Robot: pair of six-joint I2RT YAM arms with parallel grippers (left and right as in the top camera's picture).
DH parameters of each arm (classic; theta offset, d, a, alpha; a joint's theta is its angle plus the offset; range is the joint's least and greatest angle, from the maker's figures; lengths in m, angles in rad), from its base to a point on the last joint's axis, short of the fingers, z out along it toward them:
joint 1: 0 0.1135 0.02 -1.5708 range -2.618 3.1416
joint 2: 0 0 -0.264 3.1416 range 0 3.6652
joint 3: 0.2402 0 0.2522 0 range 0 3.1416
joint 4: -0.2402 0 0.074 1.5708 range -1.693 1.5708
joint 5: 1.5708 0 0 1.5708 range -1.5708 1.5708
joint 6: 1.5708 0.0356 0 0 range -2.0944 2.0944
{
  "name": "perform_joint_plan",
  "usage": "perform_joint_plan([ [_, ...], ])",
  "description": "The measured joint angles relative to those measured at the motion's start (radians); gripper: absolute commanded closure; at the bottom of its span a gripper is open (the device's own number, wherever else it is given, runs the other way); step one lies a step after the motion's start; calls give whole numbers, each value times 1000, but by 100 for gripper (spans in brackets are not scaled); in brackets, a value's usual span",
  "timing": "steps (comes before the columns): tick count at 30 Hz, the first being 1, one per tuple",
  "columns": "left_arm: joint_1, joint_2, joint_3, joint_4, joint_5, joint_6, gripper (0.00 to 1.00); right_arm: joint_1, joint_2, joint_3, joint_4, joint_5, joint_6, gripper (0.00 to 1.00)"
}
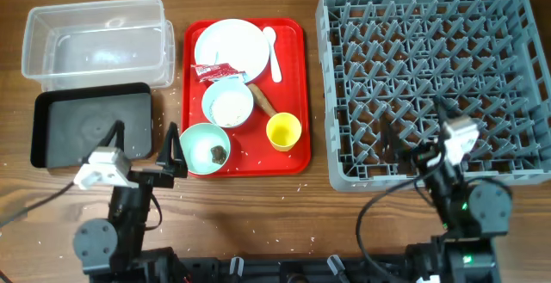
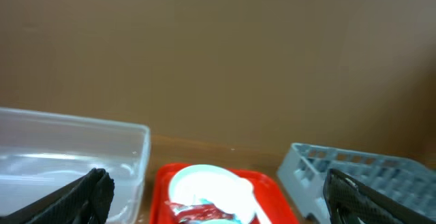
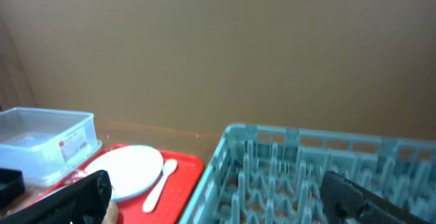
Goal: Sort waste into correct bins and load items into the dishwasher rack
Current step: 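Reach the left gripper to the tissues on the blue plate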
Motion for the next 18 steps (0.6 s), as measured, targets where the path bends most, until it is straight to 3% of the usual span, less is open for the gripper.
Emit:
perform_joint_plan([
  [5,0,253,229,-58,80,-32,0,0,221,228,-84,-91,-55,0],
  [12,0,689,565,-281,168,-50,0,-3,462,581,-433,-147,-110,0],
  [18,-27,1133,965,-634,188,0,0,-3,678,925,-834,-175,-200,0],
])
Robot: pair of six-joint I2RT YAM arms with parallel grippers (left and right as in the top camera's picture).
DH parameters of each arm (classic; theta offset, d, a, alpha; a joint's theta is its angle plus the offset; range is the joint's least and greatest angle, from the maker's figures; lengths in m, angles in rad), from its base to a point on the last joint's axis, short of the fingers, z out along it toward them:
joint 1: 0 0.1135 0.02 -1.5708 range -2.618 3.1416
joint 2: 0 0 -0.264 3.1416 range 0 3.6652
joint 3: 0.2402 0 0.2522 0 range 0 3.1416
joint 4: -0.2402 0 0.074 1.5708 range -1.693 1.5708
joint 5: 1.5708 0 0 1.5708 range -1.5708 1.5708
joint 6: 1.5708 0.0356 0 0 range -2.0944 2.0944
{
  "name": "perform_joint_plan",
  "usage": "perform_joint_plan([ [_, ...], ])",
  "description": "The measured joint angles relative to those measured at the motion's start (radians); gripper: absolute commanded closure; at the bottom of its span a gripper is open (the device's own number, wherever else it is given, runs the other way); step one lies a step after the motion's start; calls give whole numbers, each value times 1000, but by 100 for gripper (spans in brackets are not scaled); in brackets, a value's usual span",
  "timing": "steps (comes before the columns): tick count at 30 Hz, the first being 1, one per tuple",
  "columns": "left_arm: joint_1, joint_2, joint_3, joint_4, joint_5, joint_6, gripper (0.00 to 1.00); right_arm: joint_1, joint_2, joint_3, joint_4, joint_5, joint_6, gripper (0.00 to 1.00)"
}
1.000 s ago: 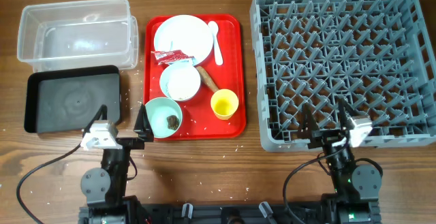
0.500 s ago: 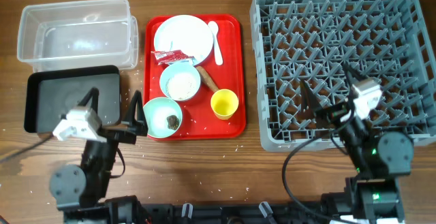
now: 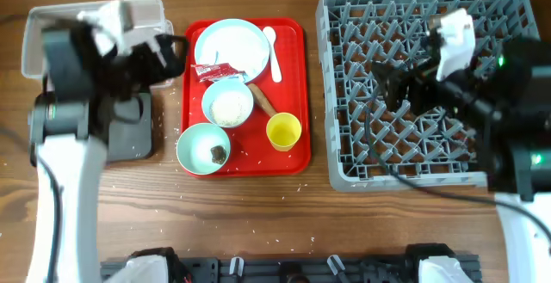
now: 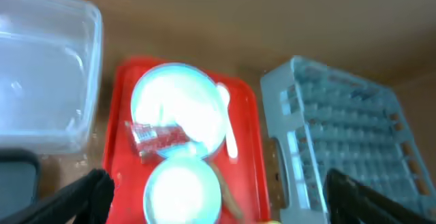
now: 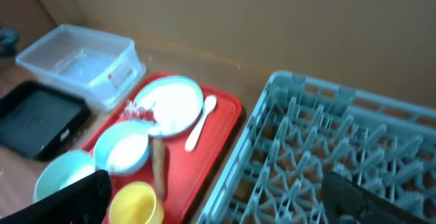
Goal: Sort waste into correct bins and load items into the dishwasher rack
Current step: 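Reach the left gripper to the tissues on the blue plate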
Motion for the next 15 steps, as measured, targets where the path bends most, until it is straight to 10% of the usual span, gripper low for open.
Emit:
perform_joint_plan([
  [9,-122,394,232,33,15,86,0,0,157,70,-122,0,-28,0],
  [15,-256,545,232,55,-238,-138,0,0,180,70,-161,0,-28,0],
])
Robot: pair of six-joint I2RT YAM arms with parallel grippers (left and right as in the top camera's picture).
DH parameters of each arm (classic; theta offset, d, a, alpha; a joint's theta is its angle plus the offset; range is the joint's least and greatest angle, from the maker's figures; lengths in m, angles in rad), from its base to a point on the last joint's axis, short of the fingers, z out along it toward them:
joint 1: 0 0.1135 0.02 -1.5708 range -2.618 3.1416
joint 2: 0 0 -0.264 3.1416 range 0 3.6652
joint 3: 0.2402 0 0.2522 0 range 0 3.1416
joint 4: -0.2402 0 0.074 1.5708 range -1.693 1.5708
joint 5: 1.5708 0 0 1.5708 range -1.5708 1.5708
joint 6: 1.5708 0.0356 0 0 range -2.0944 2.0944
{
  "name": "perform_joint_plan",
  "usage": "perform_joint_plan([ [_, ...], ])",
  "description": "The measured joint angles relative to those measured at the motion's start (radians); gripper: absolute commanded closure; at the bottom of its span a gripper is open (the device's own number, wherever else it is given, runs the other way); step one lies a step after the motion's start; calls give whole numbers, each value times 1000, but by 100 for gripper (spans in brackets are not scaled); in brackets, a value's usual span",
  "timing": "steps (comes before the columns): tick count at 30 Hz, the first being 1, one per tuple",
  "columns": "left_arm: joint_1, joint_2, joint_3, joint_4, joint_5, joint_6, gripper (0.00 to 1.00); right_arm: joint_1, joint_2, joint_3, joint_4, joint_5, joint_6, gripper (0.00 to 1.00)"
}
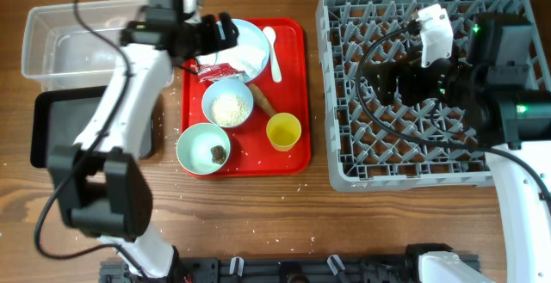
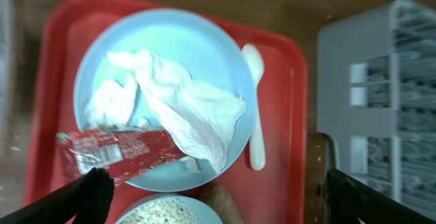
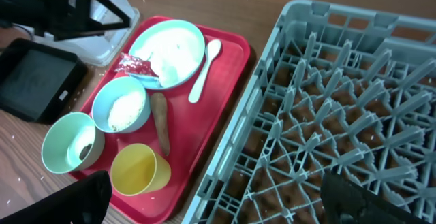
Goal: Sort waste into correct bins and load items into the dishwasher rack
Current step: 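Reach the left gripper to the tissues on the blue plate, then grasp the white tissues and carry them to the clear bin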
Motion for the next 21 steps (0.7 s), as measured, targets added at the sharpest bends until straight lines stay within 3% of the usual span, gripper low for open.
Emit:
perform_joint_plan([
  [6,-115,105,0,78,-255,-183,0,0,43,0,-31,0,10,0],
  [17,-121,302,2,219,-320,-293,1,0,105,0,-40,0,69,0],
  [19,-123,322,2,226,-327,-292,8,0,110,0,-50,0,76,0],
  [21,-123,322,3,236,-328,-295,25,0,111,0,-54,0,83,0],
])
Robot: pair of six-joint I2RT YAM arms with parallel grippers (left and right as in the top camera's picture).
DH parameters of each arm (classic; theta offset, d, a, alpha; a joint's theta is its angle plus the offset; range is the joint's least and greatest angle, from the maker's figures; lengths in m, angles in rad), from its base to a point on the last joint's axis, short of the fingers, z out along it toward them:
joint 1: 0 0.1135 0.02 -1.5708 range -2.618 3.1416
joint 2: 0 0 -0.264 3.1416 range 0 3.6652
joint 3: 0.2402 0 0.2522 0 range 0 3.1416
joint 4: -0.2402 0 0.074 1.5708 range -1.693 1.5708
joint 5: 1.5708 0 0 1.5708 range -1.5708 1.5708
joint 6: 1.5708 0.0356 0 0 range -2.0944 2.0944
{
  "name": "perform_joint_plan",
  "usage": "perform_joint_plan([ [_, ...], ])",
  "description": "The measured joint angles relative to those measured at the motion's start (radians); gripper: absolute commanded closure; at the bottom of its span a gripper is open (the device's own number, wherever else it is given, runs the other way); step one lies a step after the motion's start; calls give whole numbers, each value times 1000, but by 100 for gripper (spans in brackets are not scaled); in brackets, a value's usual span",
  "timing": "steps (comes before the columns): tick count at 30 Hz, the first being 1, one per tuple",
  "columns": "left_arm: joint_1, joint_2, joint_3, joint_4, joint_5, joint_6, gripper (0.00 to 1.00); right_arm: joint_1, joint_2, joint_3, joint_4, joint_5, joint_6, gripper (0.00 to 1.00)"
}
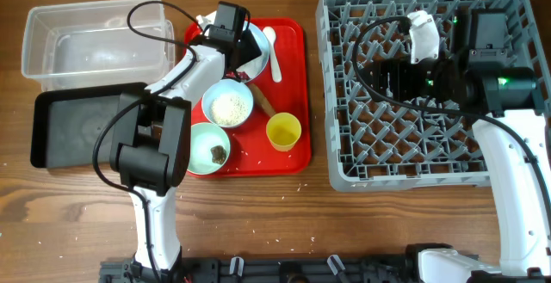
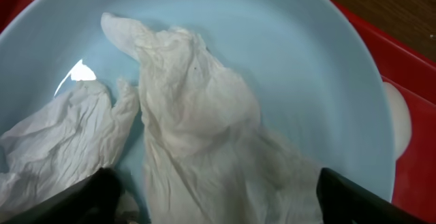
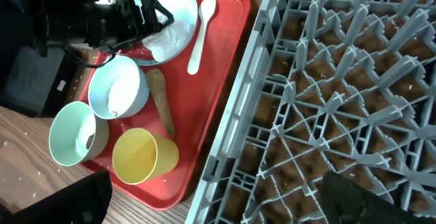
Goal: Sort waste into correct bins and load items into the dishwasher rack
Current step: 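Grasp the white tissues and carry them to the clear bin, then release the tissues into the clear bin with the left gripper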
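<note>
A pale blue plate (image 2: 320, 67) at the back of the red tray (image 1: 293, 145) holds a crumpled white napkin (image 2: 197, 115). My left gripper (image 2: 218, 207) hangs open just above the napkin, a finger at each side, not touching it. A white spoon (image 1: 272, 51) lies right of the plate. In front stand a bowl of white crumbs (image 1: 228, 105), a green bowl with a scrap (image 1: 204, 148), a brown stick (image 1: 263, 101) and a yellow cup (image 3: 143, 157). My right gripper (image 1: 389, 75) is open and empty over the grey dishwasher rack (image 1: 430, 137).
A clear plastic bin (image 1: 95, 42) stands at the back left, and a black bin (image 1: 86, 124) sits in front of it. The rack fills the right side of the table. Crumbs are scattered on the wood near the tray.
My left gripper has come down from well above the plate to close over the napkin, still open. The right gripper has shifted slightly left over the rack.
Both arms were folded low at the table's near edge, grippers open. Then the left was raised near the bins and the right over the rack. Then the left was above the plate; now it hangs close over the napkin.
</note>
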Motion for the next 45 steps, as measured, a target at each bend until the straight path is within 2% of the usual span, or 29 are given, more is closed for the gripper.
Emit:
perform_joint_plan([
  [1,0,3,0,5,0,2,44,0,0,0,0,0,0,0],
  [2,0,7,0,13,-3,-4,58,0,0,0,0,0,0,0],
  [3,0,10,0,18,-5,-6,63,0,0,0,-1,0,3,0],
  [5,0,16,0,18,-8,-8,92,0,0,0,-8,0,10,0],
  [6,0,18,0,18,-8,-11,96,0,0,0,-8,0,12,0],
  [18,0,11,6,5,-8,23,96,0,0,0,-31,0,23,0],
  [20,0,-33,8,0,-7,26,96,0,0,0,-30,0,23,0],
  [25,28,-267,52,3,-8,61,96,0,0,0,-29,0,23,0],
  [29,103,-373,66,-38,-12,94,96,0,0,0,-29,0,23,0],
  [37,377,-374,66,-119,-26,106,96,0,0,0,-26,0,23,0],
  [38,415,-373,66,-130,-29,106,94,0,0,0,-26,0,23,0],
  [39,445,-371,66,-136,-32,107,82,0,0,0,-25,0,23,0],
  [40,469,-365,66,-142,-37,109,21,0,0,0,-22,0,23,0],
  [41,488,-348,66,-145,-38,115,0,0,0,0,-16,0,23,0],
  [45,493,-219,66,-136,-37,117,0,0,0,0,-6,0,23,0],
])
